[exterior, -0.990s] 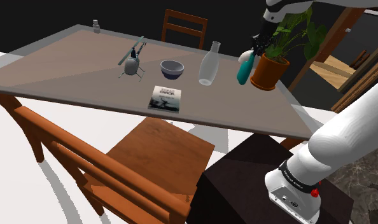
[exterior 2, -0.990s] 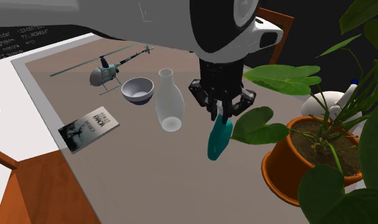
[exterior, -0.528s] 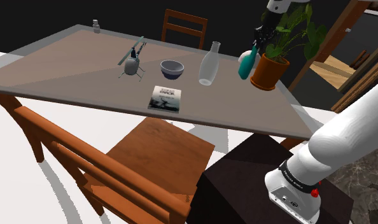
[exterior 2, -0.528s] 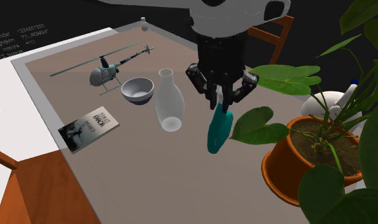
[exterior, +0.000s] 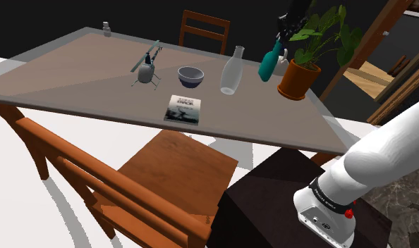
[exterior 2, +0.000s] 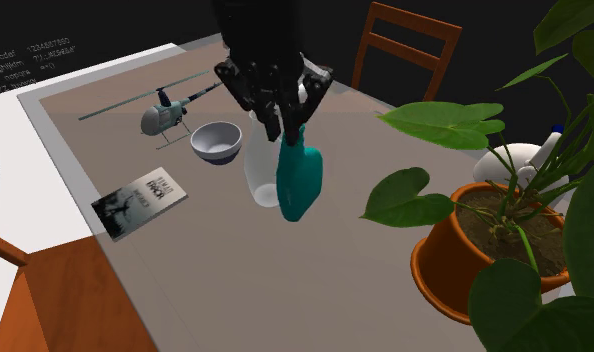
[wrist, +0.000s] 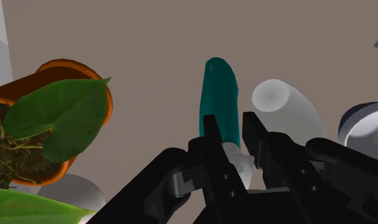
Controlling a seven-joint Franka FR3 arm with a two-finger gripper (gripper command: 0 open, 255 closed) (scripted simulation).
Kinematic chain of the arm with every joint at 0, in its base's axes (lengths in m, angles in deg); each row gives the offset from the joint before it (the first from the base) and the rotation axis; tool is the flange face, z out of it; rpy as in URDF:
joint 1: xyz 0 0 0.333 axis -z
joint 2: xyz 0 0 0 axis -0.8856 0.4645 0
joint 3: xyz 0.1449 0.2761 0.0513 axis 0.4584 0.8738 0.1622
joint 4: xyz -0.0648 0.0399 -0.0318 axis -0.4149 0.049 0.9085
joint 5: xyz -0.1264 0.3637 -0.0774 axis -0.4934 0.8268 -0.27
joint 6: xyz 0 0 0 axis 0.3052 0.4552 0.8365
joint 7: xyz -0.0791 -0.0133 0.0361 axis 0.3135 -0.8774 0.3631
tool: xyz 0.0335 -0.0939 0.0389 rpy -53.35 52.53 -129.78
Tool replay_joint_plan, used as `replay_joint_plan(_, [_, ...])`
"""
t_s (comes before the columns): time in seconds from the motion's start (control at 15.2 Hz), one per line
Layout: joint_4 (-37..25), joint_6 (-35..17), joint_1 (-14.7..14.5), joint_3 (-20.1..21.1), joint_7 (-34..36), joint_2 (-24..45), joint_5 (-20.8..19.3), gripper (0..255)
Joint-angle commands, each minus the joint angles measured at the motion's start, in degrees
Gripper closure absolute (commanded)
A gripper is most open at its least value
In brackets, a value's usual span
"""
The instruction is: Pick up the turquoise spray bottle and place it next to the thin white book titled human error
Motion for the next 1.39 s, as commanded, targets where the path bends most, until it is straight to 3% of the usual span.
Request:
replay_joint_plan(0.0, [-1.5,2.5,-1.0,1.5,2.3,-0.6,0.0,255])
replay_joint_plan(0.73, [-14.3,15.8,-6.5,9.6,14.2,0.2,0.5,255])
replay_joint_plan(1.32, [-34.9,29.3,-11.8,16.3,24.6,8.8,-0.1,255])
